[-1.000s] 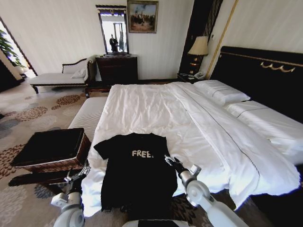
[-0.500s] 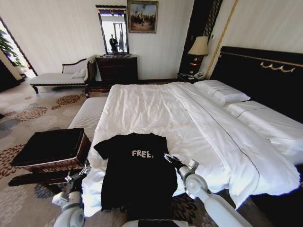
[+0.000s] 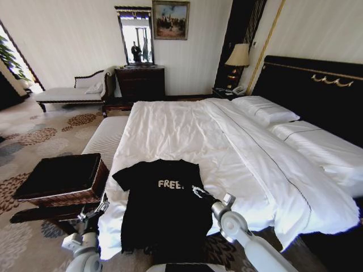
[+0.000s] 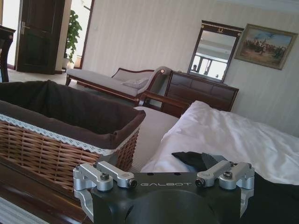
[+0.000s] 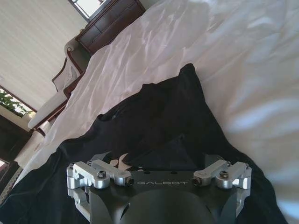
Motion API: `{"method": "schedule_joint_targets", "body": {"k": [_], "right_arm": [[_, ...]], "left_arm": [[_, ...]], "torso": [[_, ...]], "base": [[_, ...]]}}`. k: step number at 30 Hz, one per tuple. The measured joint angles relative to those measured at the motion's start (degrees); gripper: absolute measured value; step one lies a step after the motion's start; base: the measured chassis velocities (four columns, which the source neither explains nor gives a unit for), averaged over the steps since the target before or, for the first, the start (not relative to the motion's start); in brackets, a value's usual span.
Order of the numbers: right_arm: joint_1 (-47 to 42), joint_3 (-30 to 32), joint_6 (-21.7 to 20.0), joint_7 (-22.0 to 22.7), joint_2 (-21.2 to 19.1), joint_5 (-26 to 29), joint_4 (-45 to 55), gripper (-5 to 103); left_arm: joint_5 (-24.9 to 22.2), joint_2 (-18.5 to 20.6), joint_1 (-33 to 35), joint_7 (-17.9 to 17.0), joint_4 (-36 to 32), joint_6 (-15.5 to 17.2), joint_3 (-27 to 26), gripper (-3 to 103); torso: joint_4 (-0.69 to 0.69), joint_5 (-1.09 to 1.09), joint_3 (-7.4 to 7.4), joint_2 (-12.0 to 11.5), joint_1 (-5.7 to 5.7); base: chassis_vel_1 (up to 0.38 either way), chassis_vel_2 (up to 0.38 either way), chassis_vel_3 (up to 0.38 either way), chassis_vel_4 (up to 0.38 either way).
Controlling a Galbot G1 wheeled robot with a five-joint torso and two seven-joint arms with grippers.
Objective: Fold the clothes on the bed and place them into the basket.
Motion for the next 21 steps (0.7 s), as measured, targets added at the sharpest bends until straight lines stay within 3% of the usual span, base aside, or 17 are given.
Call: {"method": "schedule_joint_targets", "body": {"k": [13, 21], "right_arm": [[-8.57, 0.64, 2.7, -4.66, -3.66, -8.02, 6.21, 100], [-6.86, 0.95, 7.99, -3.5, -2.03, -11.02, 5.45, 100]], "left_arm": [[-0.72, 0.21, 0.27, -0.45, 0.14, -0.16, -0.99, 100], [-0.97, 0.34, -0.57, -0.54, 1.12, -0.22, -0.76, 100]], "torso": [[-0.01, -0.01, 0.0, 0.0, 0.0], [0.01, -0.01, 0.01, 0.0, 0.0]], "base": [[0.0, 0.0, 0.0, 0.0], [0.0, 0.0, 0.0, 0.0]]}}
